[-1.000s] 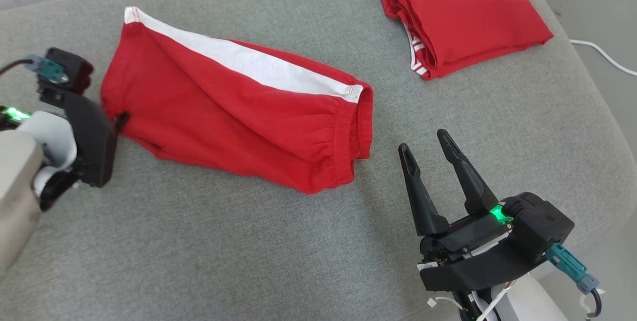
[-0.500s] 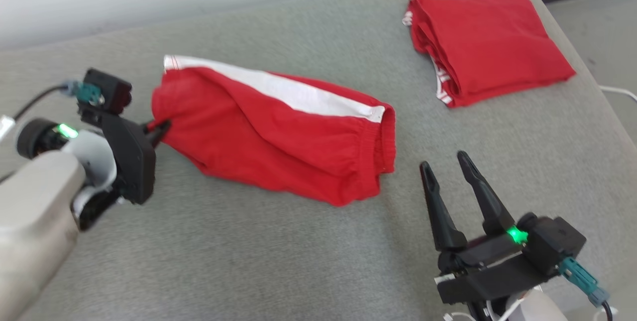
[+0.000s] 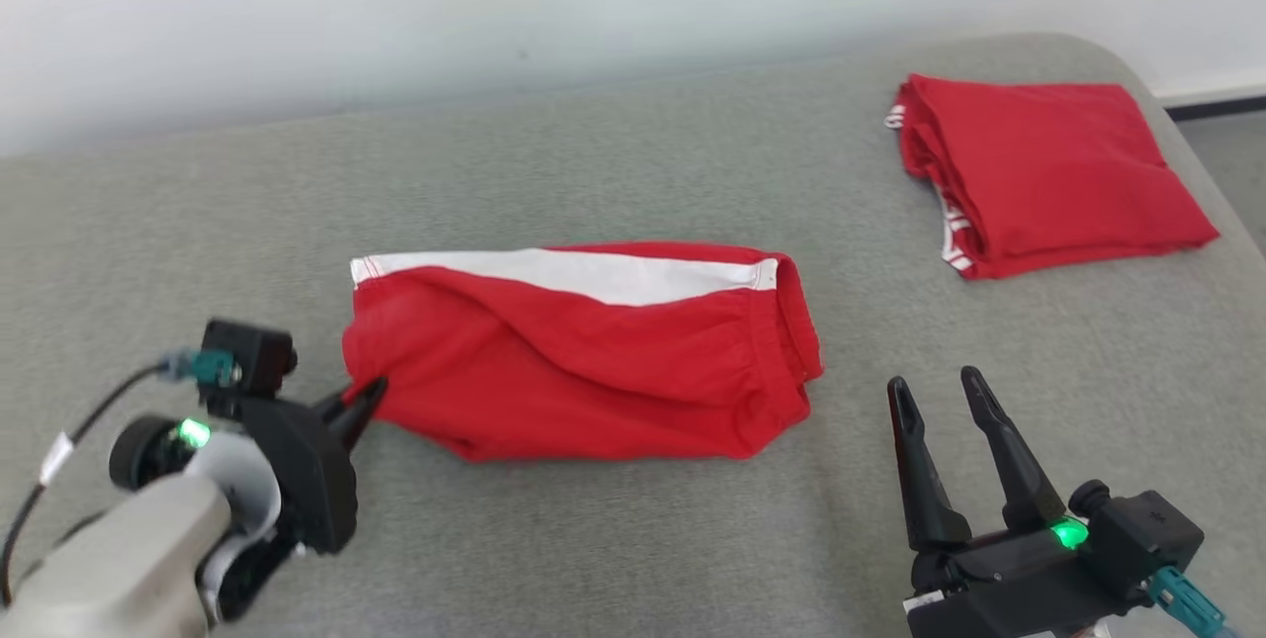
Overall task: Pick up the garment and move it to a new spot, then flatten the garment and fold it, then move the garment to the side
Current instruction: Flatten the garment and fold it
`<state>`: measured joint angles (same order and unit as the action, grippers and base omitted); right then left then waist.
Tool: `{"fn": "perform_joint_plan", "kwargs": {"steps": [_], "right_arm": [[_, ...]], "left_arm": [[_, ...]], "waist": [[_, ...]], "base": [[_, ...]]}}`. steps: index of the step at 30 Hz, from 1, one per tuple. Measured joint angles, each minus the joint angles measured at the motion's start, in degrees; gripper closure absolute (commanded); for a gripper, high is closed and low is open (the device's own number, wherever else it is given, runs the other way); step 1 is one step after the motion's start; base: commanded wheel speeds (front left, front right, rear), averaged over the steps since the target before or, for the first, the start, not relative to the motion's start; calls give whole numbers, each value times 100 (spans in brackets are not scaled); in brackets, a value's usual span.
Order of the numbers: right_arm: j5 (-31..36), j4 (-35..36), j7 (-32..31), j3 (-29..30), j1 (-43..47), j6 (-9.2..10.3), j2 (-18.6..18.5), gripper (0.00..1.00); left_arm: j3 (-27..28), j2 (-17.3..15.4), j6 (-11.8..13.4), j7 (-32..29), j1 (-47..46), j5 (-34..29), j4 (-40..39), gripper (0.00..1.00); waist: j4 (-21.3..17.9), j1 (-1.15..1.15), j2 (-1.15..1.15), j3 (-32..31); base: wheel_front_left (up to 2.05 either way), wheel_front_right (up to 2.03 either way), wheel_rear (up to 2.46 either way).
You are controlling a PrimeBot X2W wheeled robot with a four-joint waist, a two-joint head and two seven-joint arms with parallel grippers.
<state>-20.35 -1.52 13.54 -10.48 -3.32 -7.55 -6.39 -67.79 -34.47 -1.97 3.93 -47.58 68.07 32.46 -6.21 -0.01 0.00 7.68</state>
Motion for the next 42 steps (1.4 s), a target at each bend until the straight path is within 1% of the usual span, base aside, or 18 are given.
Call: {"fn": "perform_joint_plan", "kwargs": {"steps": [3, 4, 5, 6, 9, 12, 16, 19, 20, 23, 25, 31, 35, 38, 42], "right_arm": [[37, 26, -71, -2, 29, 0, 19, 0], [40, 31, -93, -3, 29, 0, 26, 0], [41, 35, -101, -10, 28, 0, 32, 0], [47, 40, -119, -7, 28, 0, 33, 0], [78, 63, -145, 5, 26, 0, 27, 0], [122, 90, -151, 69, 30, 0, 18, 0], [240, 134, -156, 154, 72, 0, 0, 0], [312, 163, -170, 191, 104, 0, 7, 0], [312, 163, -170, 191, 104, 0, 7, 0], [352, 187, -190, 224, 103, 0, 19, 0], [368, 189, -194, 231, 103, 0, 42, 0], [399, 153, -153, 261, 104, 0, 80, 0], [501, 101, -98, 292, 125, 0, 100, 0], [712, 66, -81, 313, 138, 0, 94, 0], [736, 26, -37, 342, 191, 0, 116, 0]], "left_arm": [[0, 14, 126, 129, 220, 12, 0, 100], [23, 51, 165, 204, 300, 51, 8, 65], [27, 94, 197, 253, 367, 81, 16, 16], [33, 136, 211, 334, 425, 81, 34, 0], [63, 188, 328, 633, 502, 49, 143, 0], [231, 215, 510, 948, 576, -56, 211, 0], [665, 232, 720, 1096, 646, -332, 151, 0], [1504, 259, 922, 1105, 821, -865, -252, 0], [1504, 259, 922, 1105, 821, -865, -252, 0], [2317, 326, 1059, 1113, 1263, -1497, -678, 0], [2859, 426, 1104, 1113, 1625, -1883, -926, 0], [4301, 876, 1103, 1113, 2544, -3095, -1658, 0], [5087, 1255, 1066, 1114, 3123, -3812, -2165, 0], [5502, 1434, 965, 1114, 3490, -4212, -2327, 0], [5843, 1652, 810, 1114, 3867, -4643, -2496, 0]], "waist": [[109, 1, 0, -43], [131, 1, 0, -60], [145, 1, 0, -79], [154, 1, 0, -97], [168, 0, 0, -156], [182, 1, 0, -230], [252, 1, 0, -319], [330, 1, 0, -378], [330, 1, 0, -378], [402, 1, 0, -434], [438, 1, 0, -468], [506, 1, 0, -537], [524, 1, 0, -535], [524, 1, 0, -518], [527, 1, 0, -513]], "base": [[0, 0, 0], [0, 0, 0], [0, 0, 0], [0, 0, 0], [0, 0, 0], [0, 0, 0], [0, 0, 0], [0, 0, 0], [0, 0, 0], [0, 0, 0], [0, 0, 0], [0, 0, 0], [0, 0, 0], [0, 0, 0], [0, 0, 0]]}}
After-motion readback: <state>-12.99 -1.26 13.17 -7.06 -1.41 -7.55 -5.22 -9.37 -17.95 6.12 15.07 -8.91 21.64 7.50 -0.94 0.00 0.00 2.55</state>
